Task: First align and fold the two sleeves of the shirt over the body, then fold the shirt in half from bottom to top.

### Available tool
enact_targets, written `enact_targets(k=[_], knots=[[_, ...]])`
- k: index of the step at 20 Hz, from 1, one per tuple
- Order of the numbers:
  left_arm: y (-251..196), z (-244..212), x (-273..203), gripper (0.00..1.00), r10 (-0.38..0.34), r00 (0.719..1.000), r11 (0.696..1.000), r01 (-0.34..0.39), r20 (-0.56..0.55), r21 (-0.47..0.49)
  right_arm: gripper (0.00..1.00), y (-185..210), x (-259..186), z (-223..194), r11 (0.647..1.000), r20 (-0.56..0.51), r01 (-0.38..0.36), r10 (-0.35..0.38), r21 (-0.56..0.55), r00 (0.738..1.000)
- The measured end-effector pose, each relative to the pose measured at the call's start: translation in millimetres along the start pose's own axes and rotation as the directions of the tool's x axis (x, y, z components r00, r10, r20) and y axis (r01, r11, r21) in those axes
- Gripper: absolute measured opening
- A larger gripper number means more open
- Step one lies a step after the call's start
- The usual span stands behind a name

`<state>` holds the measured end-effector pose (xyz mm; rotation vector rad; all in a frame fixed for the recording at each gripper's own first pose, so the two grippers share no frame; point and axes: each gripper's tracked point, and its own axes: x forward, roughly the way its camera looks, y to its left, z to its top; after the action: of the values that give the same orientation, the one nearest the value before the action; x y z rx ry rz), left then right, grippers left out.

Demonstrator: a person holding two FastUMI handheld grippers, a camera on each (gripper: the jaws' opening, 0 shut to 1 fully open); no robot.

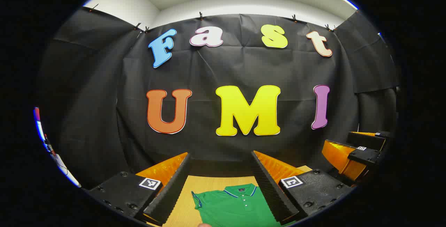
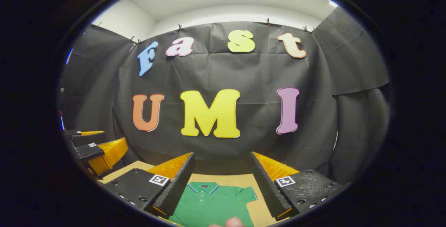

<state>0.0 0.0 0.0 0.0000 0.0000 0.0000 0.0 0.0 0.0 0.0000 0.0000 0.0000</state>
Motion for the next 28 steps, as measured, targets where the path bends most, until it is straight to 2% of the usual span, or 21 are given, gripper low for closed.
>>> enact_targets(k=[3,7,8,11,13,16,20,24,28], knots=[[-1,0,0,1.0,0.0,1.0,1.0,0.0,0.0,0.0,0.97,0,1,1,1.0,0.004,-0.001,0.001,-0.001,1.0],[0,0,1,1.0,0.01,1.0,1.0,-0.01,0.004,0.0,0.93,3,3,0,1.0,0.005,-0.016,0.016,0.002,1.0],[0,0,1,1.0,0.012,1.0,1.0,-0.012,0.004,0.001,0.95,2,4,0,1.0,0.006,-0.015,0.015,0.001,1.0],[-1,0,2,1.0,0.012,1.0,1.0,-0.012,0.002,-0.005,0.93,1,5,3,1.0,0.016,-0.016,0.016,0.001,1.0],[0,0,1,1.0,0.012,1.0,1.0,-0.012,-0.001,-0.003,0.97,0,6,4,1.0,0.018,-0.017,0.017,-0.004,1.0],[-2,1,2,1.0,0.005,1.0,1.0,-0.005,0.012,-0.008,0.95,-5,8,4,1.0,0.016,-0.014,0.014,-0.002,1.0],[-3,0,2,1.0,0.005,1.0,1.0,-0.005,0.001,-0.014,0.96,-11,14,-1,1.0,0.002,-0.011,0.011,-0.006,1.0],[-7,-8,4,1.0,0.009,1.0,1.0,-0.01,-0.019,-0.016,0.97,-26,27,-29,1.0,-0.068,-0.021,0.021,-0.005,0.997],[-20,-19,18,1.0,-0.003,0.999,1.0,0.003,-0.038,-0.017,0.95,-62,57,-80,1.0,-0.163,0.007,-0.01,-0.018,0.987]])
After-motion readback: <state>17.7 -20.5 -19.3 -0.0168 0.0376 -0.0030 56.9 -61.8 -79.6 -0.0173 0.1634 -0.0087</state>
